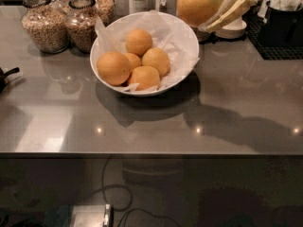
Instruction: Pick orange from white bowl
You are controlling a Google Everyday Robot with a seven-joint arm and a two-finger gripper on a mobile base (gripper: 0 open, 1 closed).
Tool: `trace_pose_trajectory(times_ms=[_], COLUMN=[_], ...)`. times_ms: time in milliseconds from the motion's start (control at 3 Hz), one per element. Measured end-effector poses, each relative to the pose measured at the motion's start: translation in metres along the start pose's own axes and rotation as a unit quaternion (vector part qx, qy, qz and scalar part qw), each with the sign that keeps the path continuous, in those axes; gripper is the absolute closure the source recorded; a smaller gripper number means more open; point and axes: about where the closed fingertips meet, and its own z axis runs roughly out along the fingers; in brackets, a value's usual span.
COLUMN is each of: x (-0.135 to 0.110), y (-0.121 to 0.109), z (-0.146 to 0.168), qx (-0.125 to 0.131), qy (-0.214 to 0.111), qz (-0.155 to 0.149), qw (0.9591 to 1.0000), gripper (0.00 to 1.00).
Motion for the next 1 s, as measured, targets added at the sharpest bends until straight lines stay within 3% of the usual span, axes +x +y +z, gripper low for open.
trace_pose_trajectory(times_ms=[333, 667, 1000], x=[0.0, -0.021, -0.074], y=[0.0, 0.014, 0.039], z=[0.0, 0.0, -0.009], qx=[0.0, -0.013, 0.0], qy=[0.0, 0.004, 0.004], qz=[0.0, -0.017, -0.046], qw=[1.0, 0.9998, 0.9989], gripper=[1.0, 1.0, 1.0])
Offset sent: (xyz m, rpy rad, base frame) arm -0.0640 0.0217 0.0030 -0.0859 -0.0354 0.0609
